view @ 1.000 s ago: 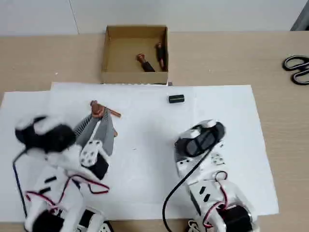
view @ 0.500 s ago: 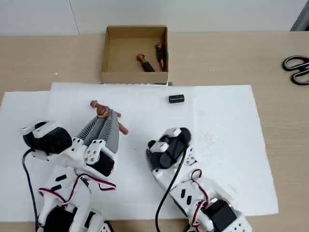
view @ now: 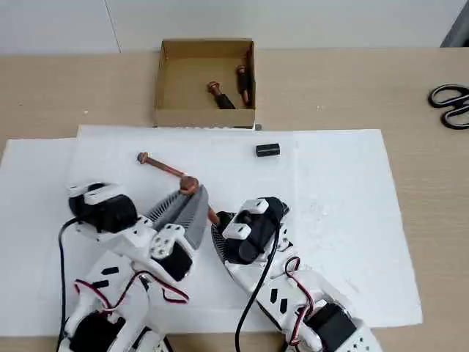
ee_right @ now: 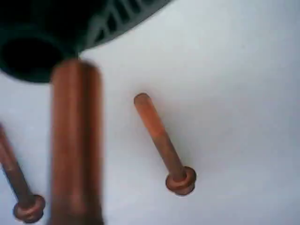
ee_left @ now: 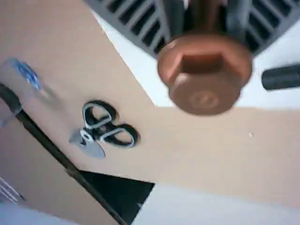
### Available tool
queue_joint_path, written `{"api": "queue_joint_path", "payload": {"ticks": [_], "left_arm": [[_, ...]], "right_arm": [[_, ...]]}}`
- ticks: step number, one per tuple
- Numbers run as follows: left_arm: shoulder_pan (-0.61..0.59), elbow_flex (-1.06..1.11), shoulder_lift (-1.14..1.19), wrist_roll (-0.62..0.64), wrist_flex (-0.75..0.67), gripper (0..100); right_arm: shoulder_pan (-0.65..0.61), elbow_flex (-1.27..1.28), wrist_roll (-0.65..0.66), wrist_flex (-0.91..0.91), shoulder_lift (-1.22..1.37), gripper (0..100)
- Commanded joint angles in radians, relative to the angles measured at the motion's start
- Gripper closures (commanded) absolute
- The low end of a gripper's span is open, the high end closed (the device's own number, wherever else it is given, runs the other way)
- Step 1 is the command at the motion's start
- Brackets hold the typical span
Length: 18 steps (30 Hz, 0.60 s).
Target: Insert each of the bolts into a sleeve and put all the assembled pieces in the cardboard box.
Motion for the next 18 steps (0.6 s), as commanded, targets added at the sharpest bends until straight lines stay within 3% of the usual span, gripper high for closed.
{"api": "queue_joint_path", "payload": {"ticks": [1,18], "left_arm": [[0.008,-0.005,-0.009,0.003,0.002,99],[0.002,0.010,-0.009,0.000,0.002,99]], "right_arm": [[-0.008,-0.011,0.012,-0.031,-0.010,99.5],[-0.085,-0.020,0.009,-0.025,-0.010,99.5]]}}
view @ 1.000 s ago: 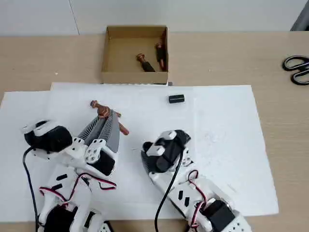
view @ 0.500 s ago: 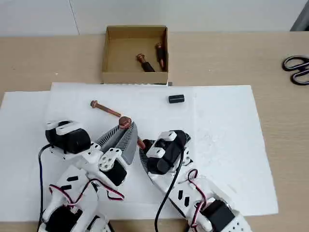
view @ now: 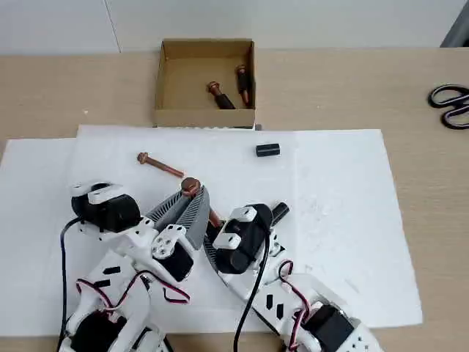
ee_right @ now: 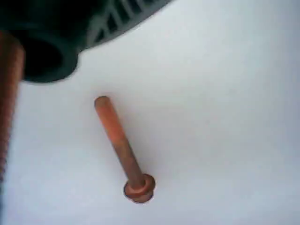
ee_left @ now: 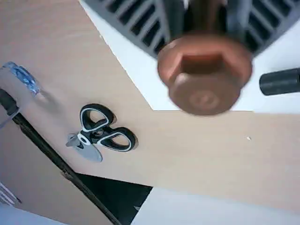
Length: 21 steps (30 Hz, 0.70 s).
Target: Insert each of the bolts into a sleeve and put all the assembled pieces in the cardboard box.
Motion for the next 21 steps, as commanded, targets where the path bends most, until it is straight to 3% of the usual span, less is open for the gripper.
{"api": "queue_joint_path", "payload": {"ticks": [1,6,17,21], "left_arm": [[-0.002,-0.010,-0.009,-0.002,0.002,99],[-0.002,-0.012,-0.009,-0.063,0.000,99],[0.008,-0.001,-0.008,-0.058,0.005,99],[0.095,0.008,-0.009,-0.057,0.115,99]], "right_arm": [[-0.004,-0.028,0.009,-0.022,-0.010,99.5],[0.035,-0.048,0.012,-0.022,-0.010,99.5],[0.035,-0.075,0.011,-0.024,-0.010,99.5],[0.035,-0.089,0.012,-0.024,-0.010,99.5]]}}
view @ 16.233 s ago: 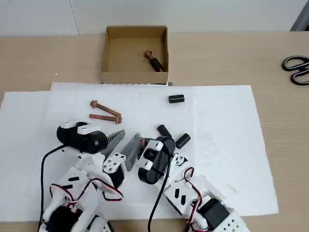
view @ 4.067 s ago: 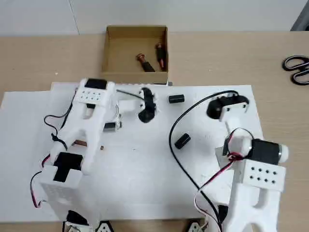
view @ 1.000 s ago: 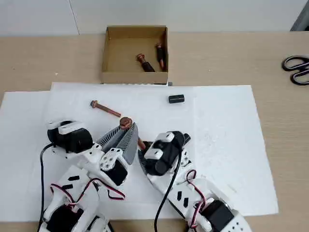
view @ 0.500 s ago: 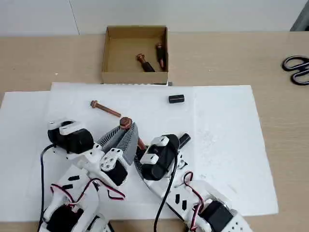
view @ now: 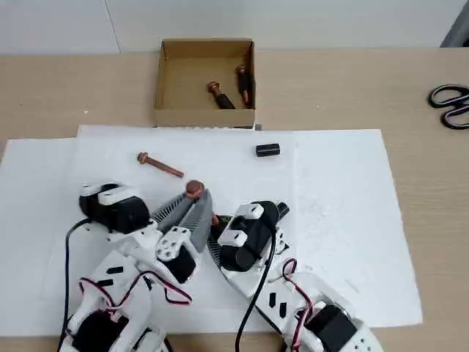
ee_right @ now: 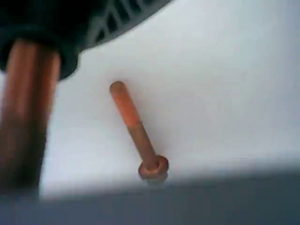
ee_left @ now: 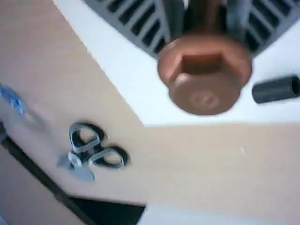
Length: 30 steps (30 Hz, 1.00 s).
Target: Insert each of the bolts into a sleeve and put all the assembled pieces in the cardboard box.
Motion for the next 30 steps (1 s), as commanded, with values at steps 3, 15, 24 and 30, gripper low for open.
{"api": "queue_joint_path", "payload": {"ticks": [3,15,24,30], "left_arm": [[0.112,-0.004,-0.008,-0.005,0.137,99],[0.172,0.036,-0.009,-0.144,0.221,99],[0.130,0.068,-0.006,-0.193,0.166,87],[0.051,0.068,-0.005,-0.216,0.206,77]], "right_arm": [[0.007,-0.071,0.011,-0.022,-0.010,99.5],[0.012,-0.110,0.012,-0.022,-0.010,99.5],[0.012,-0.107,0.012,-0.022,-0.010,99.5],[0.012,-0.104,0.012,-0.021,-0.010,99.5]]}}
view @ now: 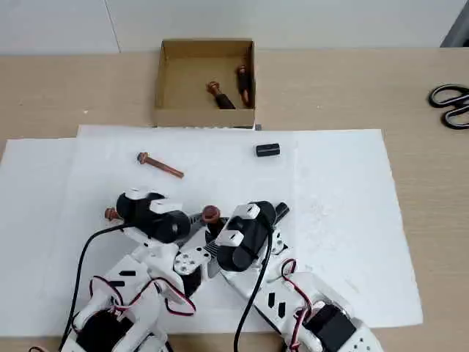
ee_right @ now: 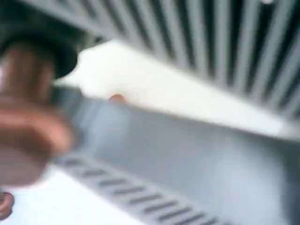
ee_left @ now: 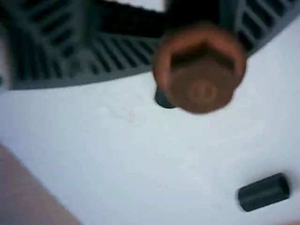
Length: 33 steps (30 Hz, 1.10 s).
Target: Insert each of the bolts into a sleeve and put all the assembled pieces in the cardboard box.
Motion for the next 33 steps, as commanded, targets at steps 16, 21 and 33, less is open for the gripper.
{"api": "queue_joint_path", "payload": {"ticks": [16,21,33], "left_arm": [[-0.130,-0.255,0.005,-0.087,0.035,79],[-0.132,-0.303,0.000,-0.092,0.032,100],[-0.647,-0.231,-0.002,-0.095,0.112,99]], "right_arm": [[0.013,-0.005,0.008,-0.025,-0.015,99.5],[0.024,0.026,0.008,-0.025,-0.015,99.5],[0.545,0.149,0.201,-0.133,-0.015,99.5]]}}
